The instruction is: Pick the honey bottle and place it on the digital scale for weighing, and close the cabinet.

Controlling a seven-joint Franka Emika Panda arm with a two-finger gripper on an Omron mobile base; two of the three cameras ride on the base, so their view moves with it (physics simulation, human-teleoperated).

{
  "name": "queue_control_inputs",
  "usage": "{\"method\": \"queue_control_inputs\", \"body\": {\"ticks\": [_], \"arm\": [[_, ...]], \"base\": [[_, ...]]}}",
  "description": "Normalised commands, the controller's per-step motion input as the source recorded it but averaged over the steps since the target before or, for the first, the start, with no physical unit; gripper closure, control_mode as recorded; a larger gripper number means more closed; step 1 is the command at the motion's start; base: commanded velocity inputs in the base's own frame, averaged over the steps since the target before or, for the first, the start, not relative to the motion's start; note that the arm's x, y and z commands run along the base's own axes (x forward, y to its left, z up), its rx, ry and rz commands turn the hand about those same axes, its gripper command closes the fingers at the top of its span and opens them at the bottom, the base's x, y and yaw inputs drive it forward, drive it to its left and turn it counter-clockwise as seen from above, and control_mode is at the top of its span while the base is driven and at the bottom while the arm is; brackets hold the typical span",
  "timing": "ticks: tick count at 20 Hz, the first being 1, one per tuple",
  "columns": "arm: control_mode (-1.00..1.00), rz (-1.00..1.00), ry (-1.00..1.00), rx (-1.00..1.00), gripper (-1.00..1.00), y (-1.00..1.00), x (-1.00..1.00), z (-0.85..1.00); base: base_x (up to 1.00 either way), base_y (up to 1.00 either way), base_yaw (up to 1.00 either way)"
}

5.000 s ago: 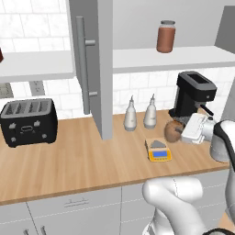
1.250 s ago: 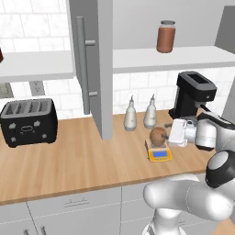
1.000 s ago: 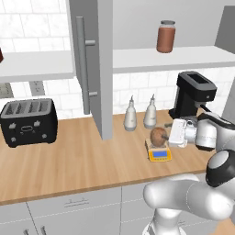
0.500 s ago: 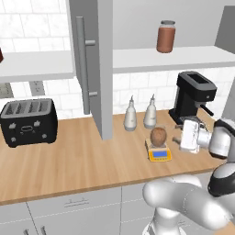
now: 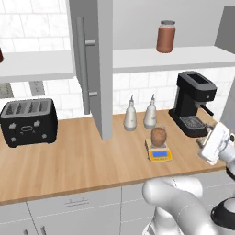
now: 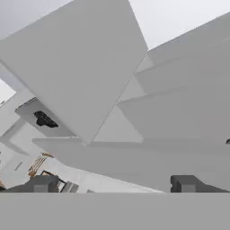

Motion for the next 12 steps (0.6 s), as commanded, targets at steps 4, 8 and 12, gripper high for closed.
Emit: {"method": "queue_control_inputs", "body": {"ticks": [4,8,12], "arm": [[-1.00,0.00,-0.69,0.32,-1.00,-0.77,-0.34,0.76],[-1.00,0.00,-0.55,0.39,-1.00,-0.95,-0.41,0.81],[-1.00,0.00,-0.32,0.33,-1.00,-0.86,-0.35,0.88]], "base": [[0.00,0.00,0.00],[0.00,0.00,0.00],[0.00,0.00,0.00]]}}
